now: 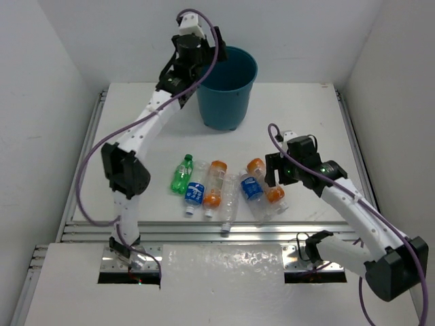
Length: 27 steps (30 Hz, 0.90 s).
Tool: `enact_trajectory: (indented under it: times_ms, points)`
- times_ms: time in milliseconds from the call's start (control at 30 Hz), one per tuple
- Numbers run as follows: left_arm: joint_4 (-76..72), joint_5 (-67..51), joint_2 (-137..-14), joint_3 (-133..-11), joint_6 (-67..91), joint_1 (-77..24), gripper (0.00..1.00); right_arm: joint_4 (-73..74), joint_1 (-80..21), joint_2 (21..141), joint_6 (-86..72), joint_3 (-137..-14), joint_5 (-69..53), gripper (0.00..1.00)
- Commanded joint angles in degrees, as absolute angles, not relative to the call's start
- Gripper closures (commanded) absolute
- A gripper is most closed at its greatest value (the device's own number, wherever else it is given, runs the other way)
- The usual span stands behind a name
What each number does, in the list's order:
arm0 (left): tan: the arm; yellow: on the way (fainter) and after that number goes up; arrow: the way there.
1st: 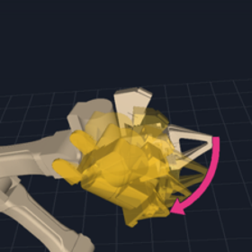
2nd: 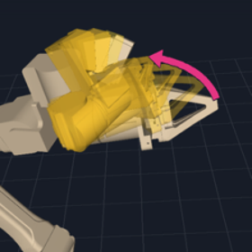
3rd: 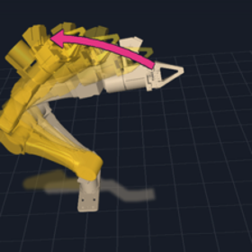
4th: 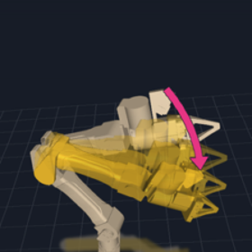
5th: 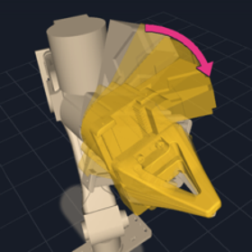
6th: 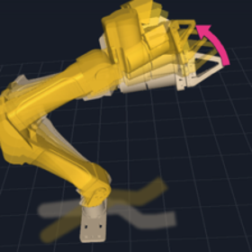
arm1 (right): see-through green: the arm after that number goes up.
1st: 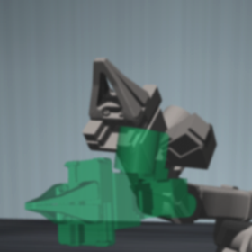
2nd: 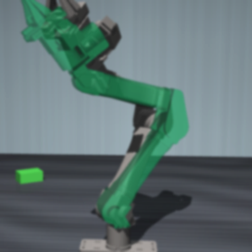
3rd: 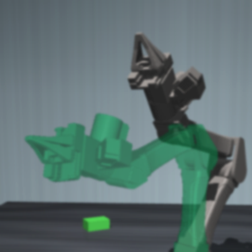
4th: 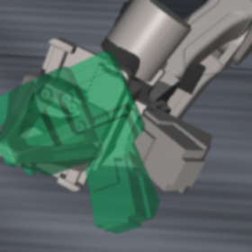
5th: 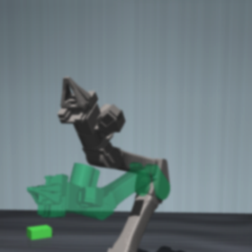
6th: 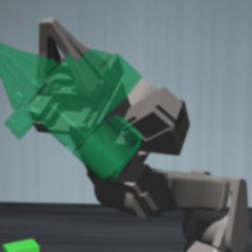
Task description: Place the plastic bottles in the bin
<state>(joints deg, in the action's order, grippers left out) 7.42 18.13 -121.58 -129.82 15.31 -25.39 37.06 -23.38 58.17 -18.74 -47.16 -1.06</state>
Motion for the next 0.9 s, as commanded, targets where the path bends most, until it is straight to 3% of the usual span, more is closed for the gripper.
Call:
enact_trajectory:
  times_ms: [0,100,300,633,867]
  points:
    - [11.4,16.7,-104.7,-124.6,17.1,-25.0,0.00,33.1,-23.3,61.6,-16.0,-48.3,5.5,0.26]
    - [12.7,13.4,-91.3,-107.2,20.4,-25.0,0.00,32.6,-22.9,66.1,-15.4,-48.7,6.2,0.37]
    - [15.5,9.2,-67.3,-82.5,26.2,-25.2,0.00,33.0,-21.8,75.7,-14.9,-47.9,0.2,0.42]
    - [22.6,5.8,-62.8,-74.2,22.6,-25.2,0.00,32.0,-17.7,85.7,-14.1,-47.5,-2.3,0.35]
    - [19.9,-0.6,-64.2,-71.3,22.6,-25.8,0.00,31.6,-15.6,88.1,-15.1,-48.2,2.3,0.56]
